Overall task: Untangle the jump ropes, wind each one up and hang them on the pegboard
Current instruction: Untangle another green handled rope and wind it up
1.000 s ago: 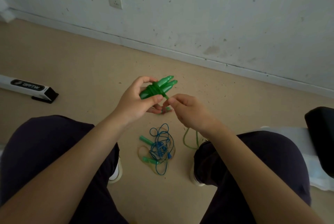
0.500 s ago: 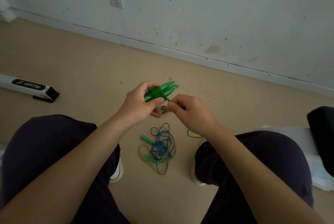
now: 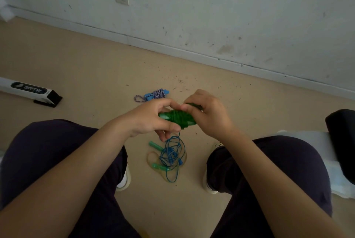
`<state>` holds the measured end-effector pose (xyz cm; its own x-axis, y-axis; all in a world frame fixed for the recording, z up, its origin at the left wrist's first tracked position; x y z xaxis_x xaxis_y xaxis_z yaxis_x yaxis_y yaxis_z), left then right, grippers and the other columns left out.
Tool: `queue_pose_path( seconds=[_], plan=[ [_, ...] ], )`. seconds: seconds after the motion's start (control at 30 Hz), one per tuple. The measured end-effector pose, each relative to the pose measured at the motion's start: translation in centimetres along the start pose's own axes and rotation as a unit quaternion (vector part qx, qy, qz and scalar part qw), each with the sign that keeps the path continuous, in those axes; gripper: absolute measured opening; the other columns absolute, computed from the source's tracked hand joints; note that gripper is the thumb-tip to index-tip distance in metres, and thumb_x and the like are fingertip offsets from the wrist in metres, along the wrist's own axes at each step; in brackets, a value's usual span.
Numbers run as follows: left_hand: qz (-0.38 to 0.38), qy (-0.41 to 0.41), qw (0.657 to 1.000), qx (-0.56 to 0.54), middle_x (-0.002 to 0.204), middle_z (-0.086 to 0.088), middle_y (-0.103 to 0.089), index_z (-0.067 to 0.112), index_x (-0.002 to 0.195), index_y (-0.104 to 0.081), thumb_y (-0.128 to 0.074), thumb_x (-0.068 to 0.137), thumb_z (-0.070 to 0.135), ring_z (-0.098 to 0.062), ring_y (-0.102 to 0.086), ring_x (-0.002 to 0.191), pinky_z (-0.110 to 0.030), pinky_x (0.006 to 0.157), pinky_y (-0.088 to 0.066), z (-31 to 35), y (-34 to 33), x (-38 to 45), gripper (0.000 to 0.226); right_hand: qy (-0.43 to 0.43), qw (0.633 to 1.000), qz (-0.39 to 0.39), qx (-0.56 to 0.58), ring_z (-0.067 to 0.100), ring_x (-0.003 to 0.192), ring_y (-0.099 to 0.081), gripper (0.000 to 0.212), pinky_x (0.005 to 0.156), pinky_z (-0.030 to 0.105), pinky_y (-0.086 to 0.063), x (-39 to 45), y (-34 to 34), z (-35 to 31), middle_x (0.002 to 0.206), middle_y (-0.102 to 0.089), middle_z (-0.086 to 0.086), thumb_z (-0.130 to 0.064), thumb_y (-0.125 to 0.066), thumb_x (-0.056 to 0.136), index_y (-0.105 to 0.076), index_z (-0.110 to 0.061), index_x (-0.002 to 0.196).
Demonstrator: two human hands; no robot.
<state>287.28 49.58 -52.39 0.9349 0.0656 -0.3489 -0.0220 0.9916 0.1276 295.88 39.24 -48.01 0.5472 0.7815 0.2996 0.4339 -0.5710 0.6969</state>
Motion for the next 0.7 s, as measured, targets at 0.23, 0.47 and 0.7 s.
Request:
queue_pose_path(
  seconds=[0.23, 0.47, 0.7],
  plan=[
    [-0.023, 0.008, 1.000, 0.000, 0.093, -0.013, -0.068, 0.014, 0.139, -0.051, -0.074, 0.083, -0.003, -0.019, -0.068, 0.071, -0.030, 0.059, -0.057, -0.2, -0.4, -0.1, 0.063, -0.031, 0.998, -0.017, 0.045, 0.013, 0.074, -0.060, 0.012, 0.066, 0.027, -0.049, 0.2, 0.0, -0.1, 0.079, -0.064, -0.001, -0.020, -0.068, 0.090, -0.072, -0.011, 0.085],
    [0.022, 0.026, 0.999, 0.030, 0.092, -0.003, -0.071, 0.022, 0.114, -0.067, -0.082, 0.072, 0.048, -0.018, -0.068, 0.069, -0.026, 0.048, -0.044, -0.3, -0.3, -0.4, 0.051, -0.097, 0.988, -0.053, 0.105, 0.002, 0.054, -0.047, 0.014, 0.053, 0.018, -0.038, 0.0, -0.9, 0.4, 0.061, -0.055, -0.011, -0.026, -0.074, 0.086, -0.069, -0.020, 0.075],
    [0.031, 0.013, 0.995, 0.095, 0.085, -0.001, -0.076, 0.029, 0.100, -0.074, -0.080, 0.081, 0.037, -0.015, -0.065, 0.063, -0.027, 0.051, -0.040, 0.0, 0.2, -0.4, 0.022, -0.145, 0.980, -0.050, 0.125, 0.011, 0.076, -0.061, 0.042, 0.068, 0.024, -0.052, -0.3, -0.5, 1.6, 0.088, -0.064, 0.001, -0.027, -0.082, 0.077, -0.057, -0.023, 0.110]
  ],
)
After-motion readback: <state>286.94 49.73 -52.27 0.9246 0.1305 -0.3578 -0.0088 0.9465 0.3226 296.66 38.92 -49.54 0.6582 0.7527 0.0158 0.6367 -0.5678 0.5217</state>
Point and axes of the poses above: each hand's wrist, its own x-axis towards the middle knuckle, its own y-axis out of the back of the hand, z = x × y, the point moved 8 cm from there along x, towards the middle knuckle
